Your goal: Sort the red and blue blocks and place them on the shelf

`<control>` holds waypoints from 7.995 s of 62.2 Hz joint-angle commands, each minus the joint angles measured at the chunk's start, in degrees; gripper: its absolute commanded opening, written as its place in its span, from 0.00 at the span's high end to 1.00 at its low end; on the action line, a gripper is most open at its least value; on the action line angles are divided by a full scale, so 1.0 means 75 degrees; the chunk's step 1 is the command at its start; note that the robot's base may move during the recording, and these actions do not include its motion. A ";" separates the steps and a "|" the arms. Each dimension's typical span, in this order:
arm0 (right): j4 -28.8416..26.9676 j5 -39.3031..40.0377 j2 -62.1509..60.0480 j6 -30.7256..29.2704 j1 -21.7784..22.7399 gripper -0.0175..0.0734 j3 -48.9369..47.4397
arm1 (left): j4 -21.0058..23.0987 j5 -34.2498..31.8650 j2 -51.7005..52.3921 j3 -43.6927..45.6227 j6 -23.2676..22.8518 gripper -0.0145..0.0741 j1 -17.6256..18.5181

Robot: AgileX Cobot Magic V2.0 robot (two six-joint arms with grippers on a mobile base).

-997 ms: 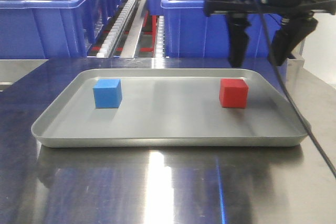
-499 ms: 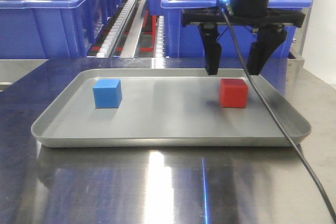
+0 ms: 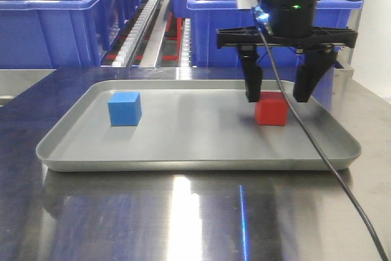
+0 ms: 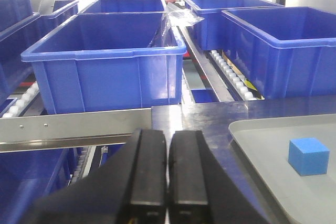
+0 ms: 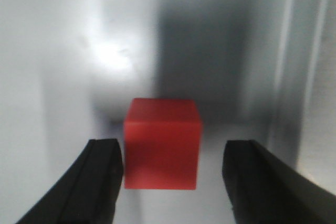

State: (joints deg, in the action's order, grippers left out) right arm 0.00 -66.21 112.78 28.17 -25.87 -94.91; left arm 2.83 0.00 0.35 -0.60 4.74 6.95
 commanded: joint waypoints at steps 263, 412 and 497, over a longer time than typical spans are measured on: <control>-0.1020 0.8416 -1.2737 -0.3833 0.2398 0.75 0.9049 | 0.0005 -0.0634 0.0130 -0.0188 0.0006 0.70 0.0057; -0.1020 0.8408 -1.2723 -0.3833 0.2398 0.75 0.9049 | -0.1981 0.8677 -1.3222 1.2062 -0.5580 0.69 0.2740; -0.1020 0.8408 -1.2723 -0.3833 0.2398 0.75 0.9049 | -0.0867 0.7947 -1.4340 1.2476 -0.5170 0.25 0.3261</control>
State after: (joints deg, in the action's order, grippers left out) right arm -7.58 -8.52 16.92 0.00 -8.09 -25.64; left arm -3.42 59.64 -109.35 91.17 -34.65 31.29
